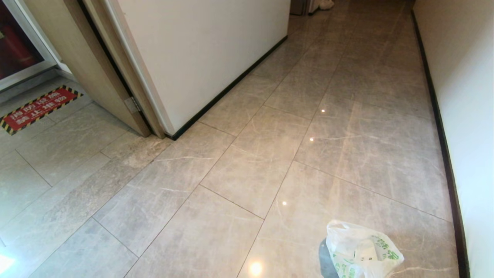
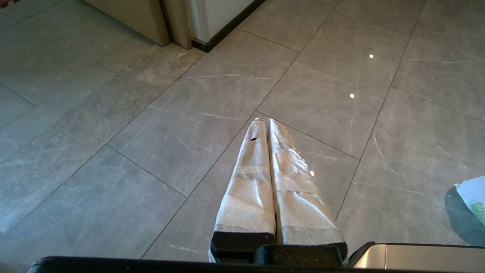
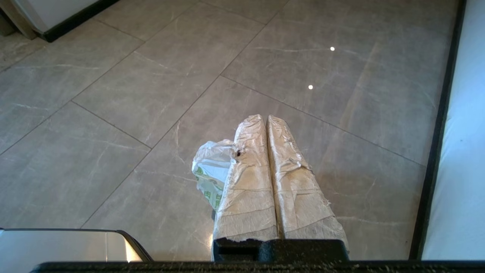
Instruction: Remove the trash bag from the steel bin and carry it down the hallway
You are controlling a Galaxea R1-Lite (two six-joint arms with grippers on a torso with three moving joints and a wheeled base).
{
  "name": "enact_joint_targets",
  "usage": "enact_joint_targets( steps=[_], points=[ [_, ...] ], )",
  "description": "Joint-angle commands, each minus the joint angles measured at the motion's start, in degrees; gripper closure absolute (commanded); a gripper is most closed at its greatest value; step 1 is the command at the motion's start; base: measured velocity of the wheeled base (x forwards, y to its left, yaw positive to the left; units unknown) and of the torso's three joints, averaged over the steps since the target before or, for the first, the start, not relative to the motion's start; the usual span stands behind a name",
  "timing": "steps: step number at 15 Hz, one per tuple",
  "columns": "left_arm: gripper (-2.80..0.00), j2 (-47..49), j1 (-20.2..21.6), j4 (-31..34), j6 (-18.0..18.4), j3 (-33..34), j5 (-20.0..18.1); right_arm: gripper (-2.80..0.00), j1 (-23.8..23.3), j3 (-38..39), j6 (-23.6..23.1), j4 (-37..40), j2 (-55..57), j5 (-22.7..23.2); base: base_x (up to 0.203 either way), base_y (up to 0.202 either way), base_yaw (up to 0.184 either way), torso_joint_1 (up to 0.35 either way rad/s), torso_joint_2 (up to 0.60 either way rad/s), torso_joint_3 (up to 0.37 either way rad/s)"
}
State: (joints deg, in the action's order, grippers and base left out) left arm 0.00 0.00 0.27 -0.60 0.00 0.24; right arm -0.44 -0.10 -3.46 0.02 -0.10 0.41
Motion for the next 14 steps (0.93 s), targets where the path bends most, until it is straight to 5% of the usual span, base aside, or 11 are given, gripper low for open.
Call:
enact_joint_targets(
  steps=[1,14],
  points=[
    [0.00,0.00,0.00,0.00,-0.02,0.00,0.02,0.00,0.00,0.01,-0.05,0.15,0.10,0.02,0.000,0.000,0.000,0.004,0.00,0.209],
    [0.00,0.00,0.00,0.00,-0.02,0.00,0.02,0.00,0.00,0.01,0.03,0.06,0.10,0.02,0.000,0.000,0.000,0.002,0.00,0.202]
  ],
)
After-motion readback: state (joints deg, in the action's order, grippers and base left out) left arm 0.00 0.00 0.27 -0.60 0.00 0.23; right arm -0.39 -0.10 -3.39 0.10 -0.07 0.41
